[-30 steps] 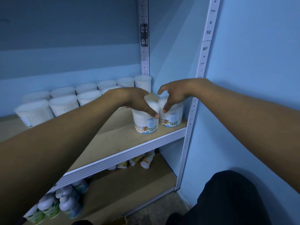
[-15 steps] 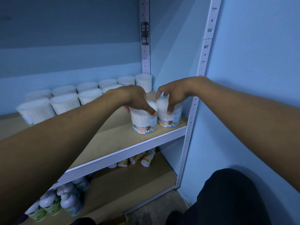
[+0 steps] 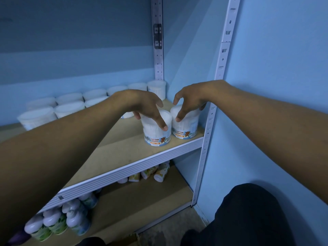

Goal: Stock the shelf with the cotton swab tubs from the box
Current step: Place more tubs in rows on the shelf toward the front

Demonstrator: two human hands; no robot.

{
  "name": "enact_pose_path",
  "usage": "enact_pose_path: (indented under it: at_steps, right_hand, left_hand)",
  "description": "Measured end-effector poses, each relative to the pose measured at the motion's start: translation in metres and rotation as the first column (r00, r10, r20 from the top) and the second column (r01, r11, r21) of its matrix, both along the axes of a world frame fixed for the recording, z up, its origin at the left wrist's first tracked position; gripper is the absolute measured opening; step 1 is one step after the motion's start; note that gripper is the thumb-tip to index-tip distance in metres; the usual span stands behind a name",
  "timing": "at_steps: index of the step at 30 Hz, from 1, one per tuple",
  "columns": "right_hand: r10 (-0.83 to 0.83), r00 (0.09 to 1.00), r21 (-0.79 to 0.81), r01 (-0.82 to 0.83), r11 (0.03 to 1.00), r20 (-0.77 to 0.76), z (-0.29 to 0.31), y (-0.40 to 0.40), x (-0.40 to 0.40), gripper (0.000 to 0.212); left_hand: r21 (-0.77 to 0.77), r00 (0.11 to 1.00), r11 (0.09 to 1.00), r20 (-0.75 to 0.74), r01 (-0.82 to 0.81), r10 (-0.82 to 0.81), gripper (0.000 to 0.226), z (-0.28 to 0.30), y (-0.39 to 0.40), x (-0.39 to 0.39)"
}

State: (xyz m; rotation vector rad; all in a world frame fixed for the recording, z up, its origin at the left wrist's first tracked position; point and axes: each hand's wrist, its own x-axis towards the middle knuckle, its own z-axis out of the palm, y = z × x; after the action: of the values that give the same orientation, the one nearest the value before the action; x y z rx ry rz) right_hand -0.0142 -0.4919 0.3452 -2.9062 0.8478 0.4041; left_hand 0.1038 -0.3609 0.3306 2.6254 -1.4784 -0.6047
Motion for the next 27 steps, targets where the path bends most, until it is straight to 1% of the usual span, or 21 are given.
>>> enact_pose_path:
  at_steps: [2, 4, 7, 11, 13, 15, 18, 20, 21, 24, 27]
  right_hand:
    - [0.001, 1.0, -0.014, -0.001, 1.0, -0.02, -0.001, 0.0, 0.001, 0.08]
    - [0.005, 1.0, 0.01, -0.004, 1.0, -0.013, -0.002, 0.0, 0.0, 0.075]
    - [0.014, 1.0, 0.048, -0.014, 0.999, -0.002, -0.001, -0.003, -0.002, 0.07]
    - [0.031, 0.999, 0.072, -0.03, 0.997, -0.012, -0.002, -0.007, -0.002, 0.068]
    - [0.042, 0.999, 0.072, -0.04, 0.997, -0.023, -0.002, -0.009, -0.003, 0.069]
    - [0.043, 0.999, 0.09, -0.041, 0.995, -0.022, -0.001, -0.011, -0.004, 0.074]
    - [0.036, 0.999, 0.066, -0.036, 0.997, -0.002, -0.001, -0.011, -0.002, 0.083]
    - [0.028, 1.0, 0.037, -0.029, 0.999, 0.012, -0.002, -0.01, 0.0, 0.08]
    - [0.025, 1.0, 0.033, -0.026, 0.999, 0.017, -0.003, -0.009, 0.001, 0.076]
    - [0.026, 1.0, 0.035, -0.026, 0.999, 0.014, -0.003, -0.009, 0.002, 0.068]
    - [0.017, 1.0, 0.07, -0.017, 0.997, 0.003, -0.001, -0.009, 0.0, 0.067]
  left_hand:
    - [0.006, 0.999, 1.0, 0.035, 0.015, -0.015, 0.105, -0.002, -0.001, 0.0]
    - [-0.007, 0.997, 1.0, 0.074, 0.019, -0.018, 0.099, -0.004, -0.001, 0.0]
    - [-0.026, 0.995, 1.0, 0.1, -0.003, 0.005, 0.097, -0.006, -0.002, -0.002]
    - [0.003, 0.979, 0.999, 0.2, -0.045, 0.043, 0.097, -0.006, -0.005, -0.009]
    - [0.018, 0.974, 0.998, 0.22, -0.057, 0.052, 0.091, -0.006, -0.006, -0.012]
    - [0.02, 0.979, 0.997, 0.192, -0.075, 0.07, 0.093, -0.005, -0.006, -0.014]
    - [0.008, 0.991, 0.998, 0.117, -0.059, 0.058, 0.107, -0.002, -0.006, -0.013]
    - [-0.007, 0.999, 1.0, 0.045, -0.027, 0.027, 0.109, 0.001, -0.005, -0.012]
    - [-0.007, 1.0, 1.0, 0.017, -0.017, 0.017, 0.106, 0.002, -0.004, -0.012]
    - [0.011, 0.999, 1.0, 0.035, -0.004, 0.004, 0.094, -0.001, -0.006, -0.01]
    - [0.007, 0.998, 1.0, 0.06, -0.006, 0.006, 0.095, -0.003, -0.007, -0.01]
